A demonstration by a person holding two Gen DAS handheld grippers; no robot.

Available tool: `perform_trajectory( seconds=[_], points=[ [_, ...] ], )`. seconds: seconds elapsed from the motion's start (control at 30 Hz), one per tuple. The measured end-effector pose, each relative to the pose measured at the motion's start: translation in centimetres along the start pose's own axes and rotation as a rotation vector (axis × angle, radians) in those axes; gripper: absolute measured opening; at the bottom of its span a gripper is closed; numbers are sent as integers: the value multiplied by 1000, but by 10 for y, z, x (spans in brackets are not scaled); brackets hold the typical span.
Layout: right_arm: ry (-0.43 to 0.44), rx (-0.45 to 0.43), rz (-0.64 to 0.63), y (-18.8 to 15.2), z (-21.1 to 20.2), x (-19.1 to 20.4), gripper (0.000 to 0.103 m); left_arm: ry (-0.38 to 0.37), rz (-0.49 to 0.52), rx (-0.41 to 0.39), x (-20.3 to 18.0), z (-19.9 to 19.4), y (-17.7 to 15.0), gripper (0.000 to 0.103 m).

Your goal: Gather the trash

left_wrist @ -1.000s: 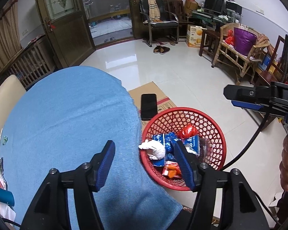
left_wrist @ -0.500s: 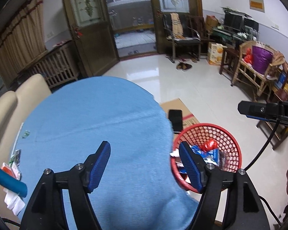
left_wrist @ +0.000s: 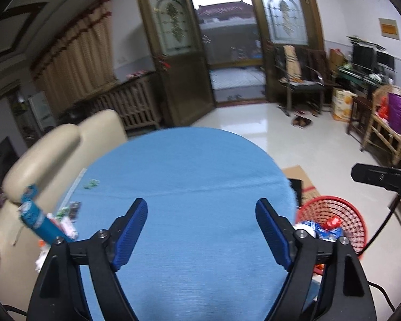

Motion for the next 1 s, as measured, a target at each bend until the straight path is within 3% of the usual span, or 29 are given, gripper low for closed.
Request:
perform_trajectory(
  seconds=[0.27, 0.43, 1.0],
  points=[
    [78, 12, -84, -9, 15, 61, 59, 129, -49, -31, 52, -23, -9, 85],
    [111, 7, -123, -14, 21, 95, 59, 216, -71, -59, 78, -40, -17, 94],
    [2, -44, -322, -49, 30, 171, 63, 346, -200, -64, 156, -82, -49, 95]
  ],
)
Point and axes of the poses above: each gripper's, at about its wrist camera, not at the fingertips, and z roughly the way its jaws point, x to its left, y to its top, the point moved 6 cm from there along z, roughly the way its jaws point, and after that the axes turned 2 degrees about z, right-handed, at the moved point
